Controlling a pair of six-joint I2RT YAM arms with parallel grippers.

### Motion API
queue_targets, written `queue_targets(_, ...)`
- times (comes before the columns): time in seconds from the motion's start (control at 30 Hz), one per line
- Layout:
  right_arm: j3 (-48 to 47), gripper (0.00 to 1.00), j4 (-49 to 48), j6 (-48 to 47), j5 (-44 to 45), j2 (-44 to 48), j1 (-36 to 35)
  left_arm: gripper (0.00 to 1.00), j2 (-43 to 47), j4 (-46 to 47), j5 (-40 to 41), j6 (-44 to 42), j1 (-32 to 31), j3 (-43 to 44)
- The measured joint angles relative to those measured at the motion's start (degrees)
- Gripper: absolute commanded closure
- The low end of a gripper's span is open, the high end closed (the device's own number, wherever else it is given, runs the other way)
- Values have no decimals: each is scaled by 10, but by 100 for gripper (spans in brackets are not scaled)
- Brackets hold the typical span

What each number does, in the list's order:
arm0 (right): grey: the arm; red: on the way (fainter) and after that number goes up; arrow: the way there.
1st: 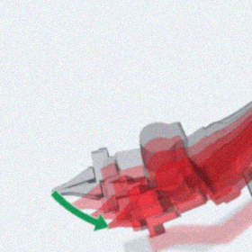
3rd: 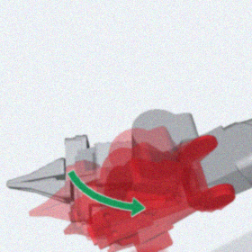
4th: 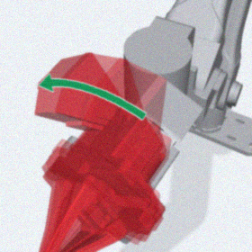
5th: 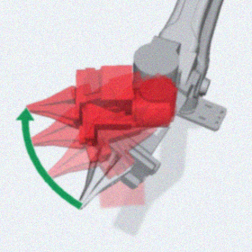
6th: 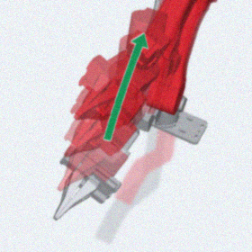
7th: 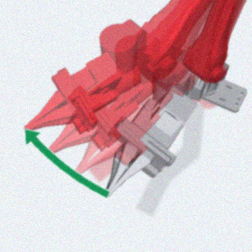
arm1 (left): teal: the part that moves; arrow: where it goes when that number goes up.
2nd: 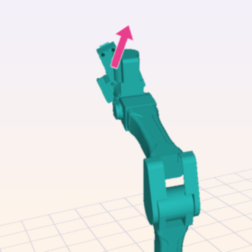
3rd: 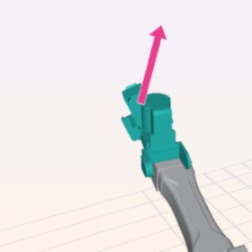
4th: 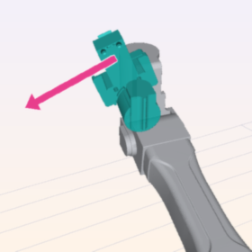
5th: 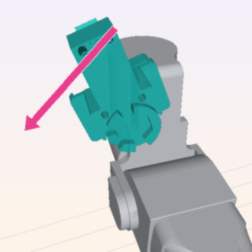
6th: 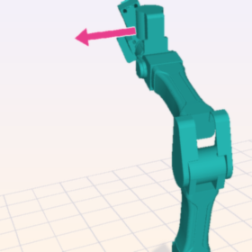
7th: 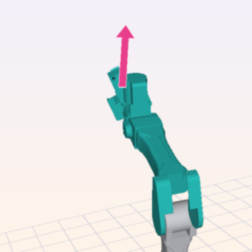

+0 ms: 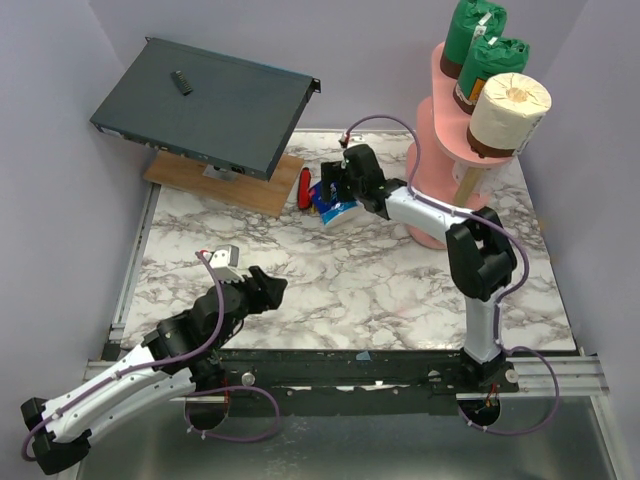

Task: Place and organize the paper towels onto the shelf
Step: Move the paper towel to the center of the board.

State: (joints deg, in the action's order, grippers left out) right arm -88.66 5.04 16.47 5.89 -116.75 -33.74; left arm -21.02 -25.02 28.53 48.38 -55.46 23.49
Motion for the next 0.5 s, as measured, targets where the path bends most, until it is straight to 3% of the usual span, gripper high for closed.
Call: queue_targets(0.5, 320, 11, -82, 77, 20, 217, -102, 30, 31, -15, -14, 27, 0, -16)
